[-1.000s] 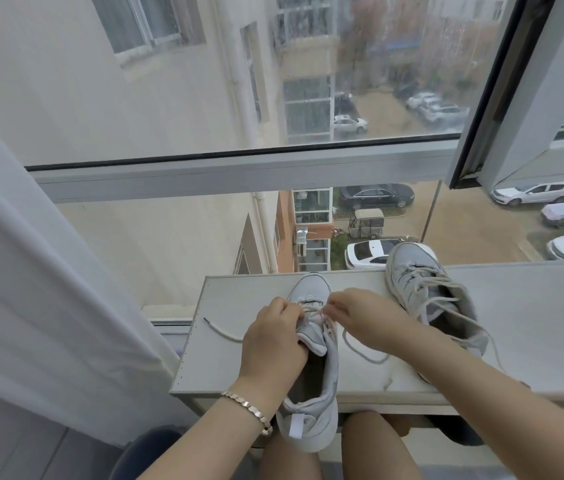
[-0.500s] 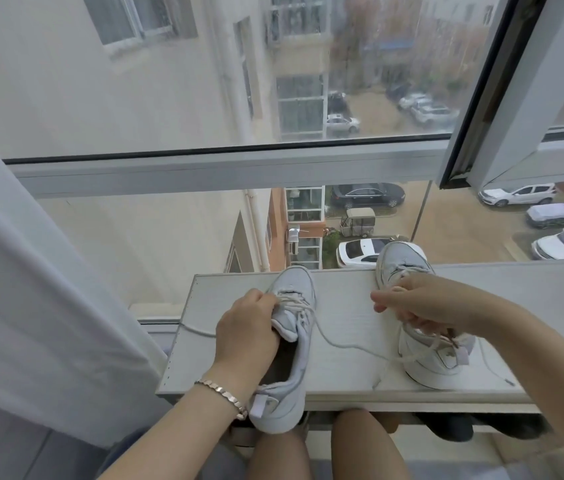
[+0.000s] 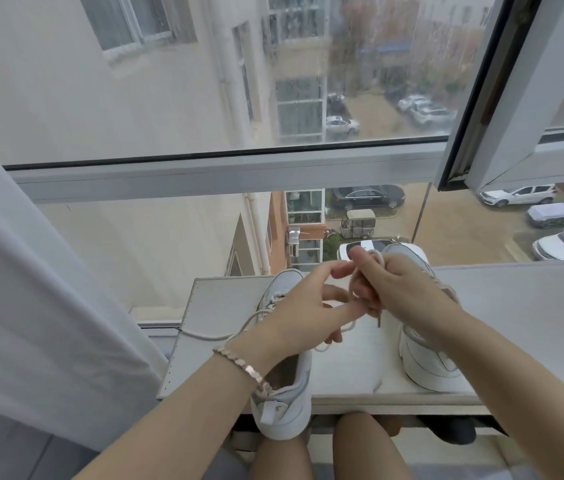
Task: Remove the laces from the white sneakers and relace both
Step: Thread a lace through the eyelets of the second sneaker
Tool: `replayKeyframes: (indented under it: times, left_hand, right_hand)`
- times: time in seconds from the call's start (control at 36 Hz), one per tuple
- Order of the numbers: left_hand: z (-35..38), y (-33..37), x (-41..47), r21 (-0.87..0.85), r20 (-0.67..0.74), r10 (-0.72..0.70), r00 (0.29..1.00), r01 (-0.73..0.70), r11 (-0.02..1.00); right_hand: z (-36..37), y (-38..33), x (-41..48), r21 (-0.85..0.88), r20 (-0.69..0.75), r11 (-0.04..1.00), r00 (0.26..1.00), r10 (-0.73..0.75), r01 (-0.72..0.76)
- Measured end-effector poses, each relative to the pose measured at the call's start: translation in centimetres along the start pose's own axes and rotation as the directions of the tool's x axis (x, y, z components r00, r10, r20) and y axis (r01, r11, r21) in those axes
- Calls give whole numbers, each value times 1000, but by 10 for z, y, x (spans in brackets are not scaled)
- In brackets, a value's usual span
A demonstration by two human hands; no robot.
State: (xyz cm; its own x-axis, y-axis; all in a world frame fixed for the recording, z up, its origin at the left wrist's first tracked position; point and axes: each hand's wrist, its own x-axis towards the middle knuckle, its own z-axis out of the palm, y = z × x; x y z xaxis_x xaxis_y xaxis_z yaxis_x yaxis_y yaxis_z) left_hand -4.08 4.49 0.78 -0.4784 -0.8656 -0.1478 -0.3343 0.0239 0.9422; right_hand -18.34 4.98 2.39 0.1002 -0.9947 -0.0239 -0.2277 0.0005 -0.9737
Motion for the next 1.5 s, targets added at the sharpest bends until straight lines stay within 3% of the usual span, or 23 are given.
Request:
replayKeyframes:
  times: [0.08,0.19,0.25,0.33,0.39,0.44,0.5,0.58,0.64,0.72,0.78,0.86,0.97,1.06,1.14,1.25,1.42,1.5]
  left_hand:
    - [-5,2,5,14,40,-52,998,51,999]
    - [-18,7,17,300,-177,99,979,-42,953]
    - [-27,10,26,383,-328,231,916,-94,919]
    - [-38,16,36,374,-496,380,781,-203,905]
    - [-42,18,42,411,-443,433,785,-251,876]
    - [-40,15,44,423,-229,392,891,-272,864]
    - [-35,6,41,496,-92,276,957,-196,846]
    - [-27,-11,28,673,-283,170,944,69,736]
    - [-20,-19,16,728,-396,112,911,238,642]
    - [-4,-37,0,852,-366,46,929,315,417]
    - [3,-45,-8,855,-399,45,916,354,380]
    - [9,-56,-14,828,-427,97,899,345,442]
    - [5,-67,-24,706,-466,156,871,261,658]
    - [0,-75,-31,617,-494,208,844,173,767]
    - [1,-79,-35,596,-522,272,809,117,794]
    - [1,-79,-35,526,-535,240,810,97,845]
    - [0,-77,-35,462,-548,212,809,82,883]
    - [1,-77,-34,459,-560,217,799,81,885]
  right_hand:
    - [-9,0,0,68,-22,997,999,27,-25]
    - [-25,12,0,-233,-54,973,998,-12,-1]
    - [-29,21,-2,-296,-42,954,999,27,-38]
    - [-27,30,-7,-276,13,956,994,106,-98]
    - [-23,32,-12,-309,85,945,987,139,-106]
    - [-19,34,-16,-262,178,957,968,176,-125]
    - [-14,37,-18,1,221,970,946,235,-242]
    - [-5,44,-17,398,131,843,931,340,-363]
    - [0,51,-13,459,33,810,918,396,-366]
    - [7,59,-9,371,-55,859,914,401,-354]
    - [13,61,-7,341,-93,874,913,398,-347]
    - [27,64,-7,423,-82,842,911,404,-335]
    - [43,66,-8,636,-127,739,913,388,-225]
    - [49,70,-10,628,-161,761,930,331,-163]
    - [56,73,-12,634,-122,761,953,279,-142]
    - [66,78,-11,597,-168,794,950,262,-114]
    - [76,81,-8,741,-172,664,927,332,-101]
    - [78,82,-9,649,-185,749,927,327,-135]
